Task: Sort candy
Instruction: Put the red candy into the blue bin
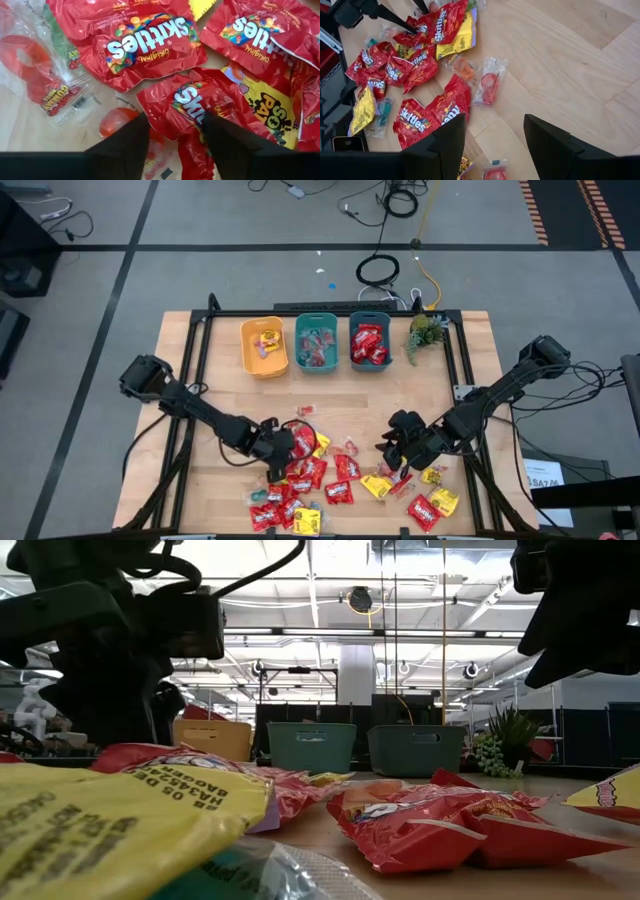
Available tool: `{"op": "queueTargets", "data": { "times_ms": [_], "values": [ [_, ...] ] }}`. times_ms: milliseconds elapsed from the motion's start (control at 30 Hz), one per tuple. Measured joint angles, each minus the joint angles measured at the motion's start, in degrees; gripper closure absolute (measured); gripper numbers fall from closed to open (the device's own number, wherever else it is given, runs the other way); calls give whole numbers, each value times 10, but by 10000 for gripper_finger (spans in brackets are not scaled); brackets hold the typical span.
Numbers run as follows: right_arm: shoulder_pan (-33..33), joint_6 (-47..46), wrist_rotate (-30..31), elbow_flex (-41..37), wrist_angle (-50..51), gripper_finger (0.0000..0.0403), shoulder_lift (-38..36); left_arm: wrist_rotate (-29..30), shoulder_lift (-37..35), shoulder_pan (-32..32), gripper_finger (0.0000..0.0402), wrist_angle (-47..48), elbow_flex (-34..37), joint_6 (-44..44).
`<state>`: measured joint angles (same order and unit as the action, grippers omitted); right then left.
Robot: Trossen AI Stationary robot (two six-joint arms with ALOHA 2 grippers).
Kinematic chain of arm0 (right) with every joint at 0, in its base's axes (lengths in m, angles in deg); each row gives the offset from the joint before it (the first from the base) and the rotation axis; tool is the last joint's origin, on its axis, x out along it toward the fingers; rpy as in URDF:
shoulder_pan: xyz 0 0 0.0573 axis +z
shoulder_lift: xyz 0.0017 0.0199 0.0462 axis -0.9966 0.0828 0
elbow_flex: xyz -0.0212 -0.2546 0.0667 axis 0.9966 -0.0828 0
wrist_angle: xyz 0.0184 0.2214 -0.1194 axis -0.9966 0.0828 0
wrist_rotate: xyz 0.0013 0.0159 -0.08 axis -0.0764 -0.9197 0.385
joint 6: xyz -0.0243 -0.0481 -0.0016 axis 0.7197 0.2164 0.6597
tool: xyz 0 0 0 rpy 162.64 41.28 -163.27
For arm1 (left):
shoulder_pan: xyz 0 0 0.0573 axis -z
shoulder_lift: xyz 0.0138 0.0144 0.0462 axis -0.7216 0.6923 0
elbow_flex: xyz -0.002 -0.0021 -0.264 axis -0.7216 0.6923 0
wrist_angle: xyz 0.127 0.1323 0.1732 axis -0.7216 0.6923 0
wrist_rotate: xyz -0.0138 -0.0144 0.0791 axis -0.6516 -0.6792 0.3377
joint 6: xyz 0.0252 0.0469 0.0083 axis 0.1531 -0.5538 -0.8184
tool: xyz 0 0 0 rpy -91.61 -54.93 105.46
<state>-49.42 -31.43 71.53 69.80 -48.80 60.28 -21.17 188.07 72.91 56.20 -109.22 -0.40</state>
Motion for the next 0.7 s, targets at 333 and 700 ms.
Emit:
{"op": "queueTargets", "data": {
  "times_ms": [333,700],
  "values": [
    [0,0,0,0,-4,211,0,-31,-38,0,374,15,2,15],
    [0,0,0,0,-7,211,0,-28,-156,-13,389,42,2,27]
  ]
}}
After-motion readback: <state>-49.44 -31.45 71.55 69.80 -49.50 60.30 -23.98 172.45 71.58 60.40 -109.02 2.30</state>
